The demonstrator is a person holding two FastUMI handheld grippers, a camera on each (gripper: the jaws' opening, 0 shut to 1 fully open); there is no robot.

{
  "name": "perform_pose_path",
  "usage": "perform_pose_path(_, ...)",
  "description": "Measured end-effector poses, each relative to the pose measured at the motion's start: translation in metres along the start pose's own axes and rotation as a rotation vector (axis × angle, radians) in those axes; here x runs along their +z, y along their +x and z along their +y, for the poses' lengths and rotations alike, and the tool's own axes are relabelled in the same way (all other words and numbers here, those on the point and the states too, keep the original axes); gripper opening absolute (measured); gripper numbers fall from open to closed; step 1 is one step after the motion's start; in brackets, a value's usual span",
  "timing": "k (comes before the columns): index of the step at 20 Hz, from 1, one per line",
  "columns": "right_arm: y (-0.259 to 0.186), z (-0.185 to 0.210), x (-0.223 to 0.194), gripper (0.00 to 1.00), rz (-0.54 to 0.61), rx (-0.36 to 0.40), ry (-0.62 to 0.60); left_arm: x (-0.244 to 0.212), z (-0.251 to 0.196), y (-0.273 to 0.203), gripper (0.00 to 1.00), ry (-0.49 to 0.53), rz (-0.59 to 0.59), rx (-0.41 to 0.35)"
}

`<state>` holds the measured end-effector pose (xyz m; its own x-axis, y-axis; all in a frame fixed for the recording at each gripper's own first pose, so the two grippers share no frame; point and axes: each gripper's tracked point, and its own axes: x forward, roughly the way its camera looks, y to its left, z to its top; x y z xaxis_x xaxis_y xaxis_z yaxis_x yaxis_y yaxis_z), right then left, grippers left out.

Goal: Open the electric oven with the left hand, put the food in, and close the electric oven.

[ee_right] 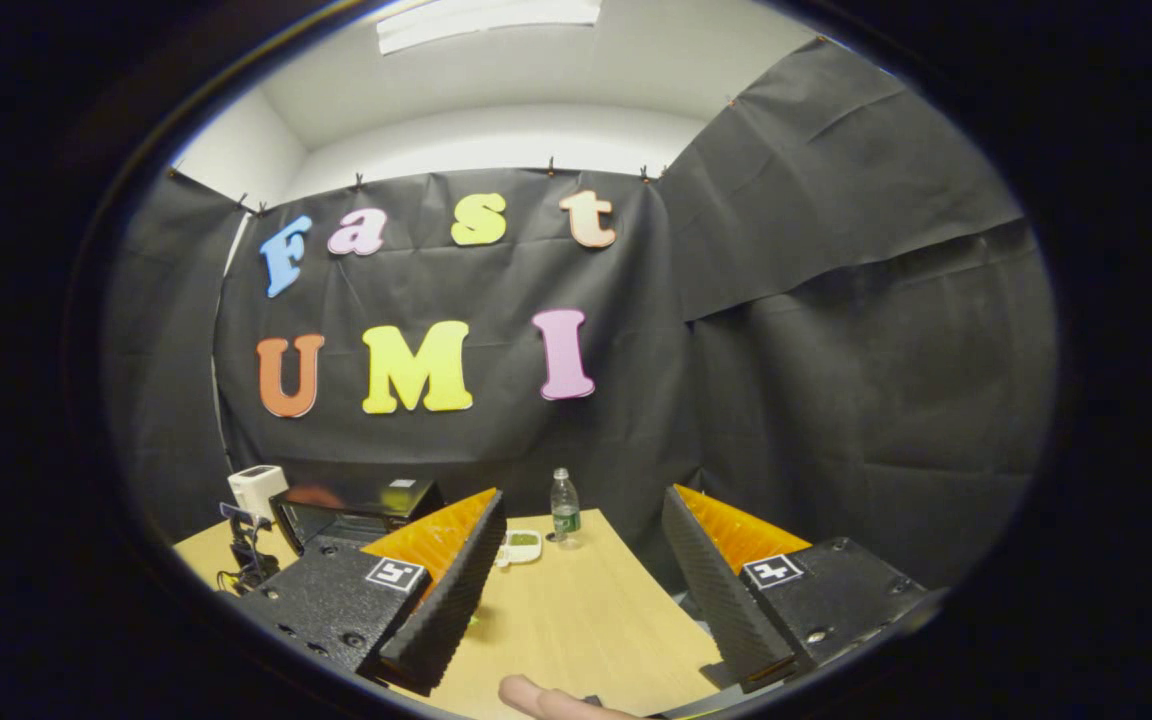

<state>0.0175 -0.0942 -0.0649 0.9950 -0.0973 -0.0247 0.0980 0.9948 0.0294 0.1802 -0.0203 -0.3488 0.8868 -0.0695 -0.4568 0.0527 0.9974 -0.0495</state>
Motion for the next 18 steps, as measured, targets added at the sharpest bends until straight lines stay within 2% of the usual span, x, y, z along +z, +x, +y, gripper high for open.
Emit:
perform_pose_path(3,0.008,0.006,-0.005,0.96,0.021,0.02,0.014,0.017,0.002,-0.011,0.95,-0.02,-0.042,-0.007)
perform_pose_path(6,0.021,0.011,-0.014,0.96,0.053,0.034,0.021,0.052,0.007,-0.034,0.93,-0.056,-0.124,-0.014)
perform_pose_path(11,0.057,0.027,-0.034,0.96,0.121,0.084,0.028,0.131,0.027,-0.087,0.92,-0.055,-0.273,0.046)
perform_pose_path(14,0.087,0.039,-0.054,0.96,0.192,0.132,0.027,0.177,0.032,-0.126,0.92,-0.019,-0.361,0.072)
perform_pose_path(15,0.099,0.042,-0.066,1.0,0.227,0.146,0.028,0.19,0.033,-0.142,0.92,-0.002,-0.39,0.081)
perform_pose_path(16,0.11,0.046,-0.077,0.96,0.271,0.165,0.03,0.201,0.033,-0.154,0.92,0.017,-0.413,0.087)
perform_pose_path(18,0.133,0.058,-0.103,0.96,0.366,0.214,0.041,0.219,0.033,-0.183,0.92,0.056,-0.465,0.107)
